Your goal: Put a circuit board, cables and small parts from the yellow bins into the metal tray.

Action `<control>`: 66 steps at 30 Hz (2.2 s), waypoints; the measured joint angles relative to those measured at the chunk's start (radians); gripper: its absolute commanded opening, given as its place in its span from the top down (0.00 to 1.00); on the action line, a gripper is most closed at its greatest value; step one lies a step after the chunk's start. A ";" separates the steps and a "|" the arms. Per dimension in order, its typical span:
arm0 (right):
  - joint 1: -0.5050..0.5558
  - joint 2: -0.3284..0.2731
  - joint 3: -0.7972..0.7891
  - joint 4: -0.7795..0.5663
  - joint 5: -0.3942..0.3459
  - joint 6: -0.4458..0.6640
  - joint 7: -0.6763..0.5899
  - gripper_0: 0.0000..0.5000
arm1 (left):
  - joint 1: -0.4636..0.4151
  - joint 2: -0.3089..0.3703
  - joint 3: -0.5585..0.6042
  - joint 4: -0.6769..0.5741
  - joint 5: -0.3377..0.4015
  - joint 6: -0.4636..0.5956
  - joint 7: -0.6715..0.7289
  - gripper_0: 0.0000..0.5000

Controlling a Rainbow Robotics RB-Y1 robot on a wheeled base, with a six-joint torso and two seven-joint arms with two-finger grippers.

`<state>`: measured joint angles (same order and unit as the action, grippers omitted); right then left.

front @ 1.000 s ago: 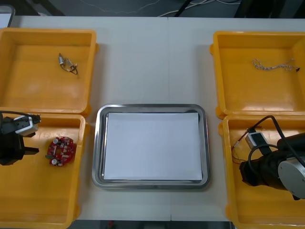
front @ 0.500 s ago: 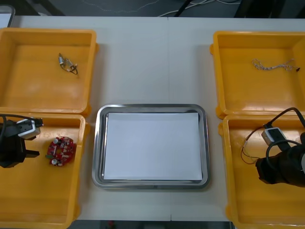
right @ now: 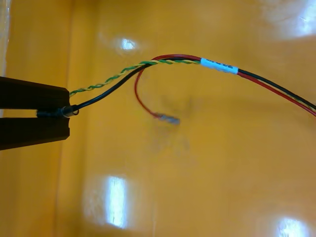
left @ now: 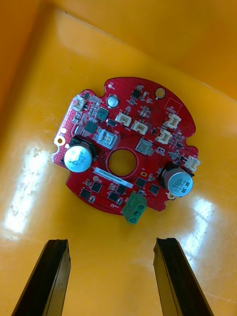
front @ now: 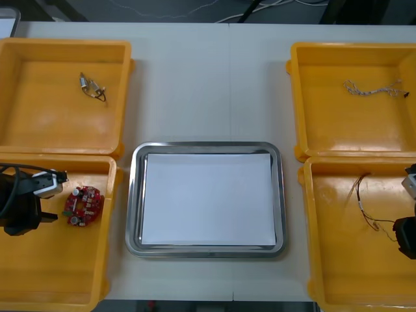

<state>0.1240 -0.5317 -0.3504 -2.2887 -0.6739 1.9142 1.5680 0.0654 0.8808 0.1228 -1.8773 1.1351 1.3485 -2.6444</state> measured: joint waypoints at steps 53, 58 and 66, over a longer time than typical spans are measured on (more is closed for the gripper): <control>0.112 0.000 -0.083 -0.128 -0.049 -0.002 -0.001 0.00 | 0.000 -0.003 -0.113 0.000 -0.079 -0.085 0.000 0.97; 0.040 0.009 -0.083 -0.094 -0.049 -0.001 -0.053 0.00 | 0.000 -0.004 -0.113 0.000 -0.081 -0.085 0.000 1.00; -0.028 0.058 -0.073 -0.035 -0.035 -0.001 -0.175 0.00 | 0.000 -0.004 -0.113 0.000 -0.081 -0.085 0.000 1.00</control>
<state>0.0962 -0.4740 -0.4238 -2.3240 -0.7088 1.9134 1.3931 0.0657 0.8771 0.0097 -1.8773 1.0543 1.2633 -2.6444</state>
